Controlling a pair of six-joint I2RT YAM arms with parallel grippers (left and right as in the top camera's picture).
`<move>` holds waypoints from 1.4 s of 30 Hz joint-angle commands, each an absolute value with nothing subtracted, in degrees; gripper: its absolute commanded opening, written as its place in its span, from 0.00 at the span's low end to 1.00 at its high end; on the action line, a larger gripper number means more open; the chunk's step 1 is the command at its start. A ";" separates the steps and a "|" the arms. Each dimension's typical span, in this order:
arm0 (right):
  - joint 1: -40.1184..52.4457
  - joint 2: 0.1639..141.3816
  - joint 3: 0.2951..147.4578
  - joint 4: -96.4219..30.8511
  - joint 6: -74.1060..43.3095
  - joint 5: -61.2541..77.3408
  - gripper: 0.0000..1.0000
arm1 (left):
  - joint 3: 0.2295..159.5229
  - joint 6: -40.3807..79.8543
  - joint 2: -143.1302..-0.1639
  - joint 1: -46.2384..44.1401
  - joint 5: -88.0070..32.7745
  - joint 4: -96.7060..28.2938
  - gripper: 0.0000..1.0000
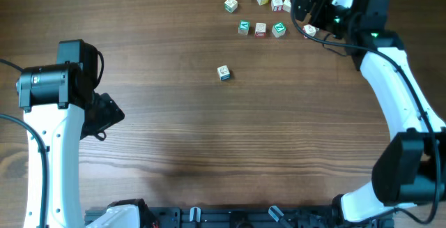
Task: Form a horizontal line
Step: 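Raise the right arm and reach toward the block cluster, then lower the right gripper and grasp the block with the 6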
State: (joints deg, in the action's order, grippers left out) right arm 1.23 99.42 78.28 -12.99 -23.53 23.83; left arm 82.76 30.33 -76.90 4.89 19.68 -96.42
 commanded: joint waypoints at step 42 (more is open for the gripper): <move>10.07 144.24 113.45 -5.72 -15.00 10.07 0.99 | 82.39 30.48 -75.96 5.15 20.43 -96.47 1.00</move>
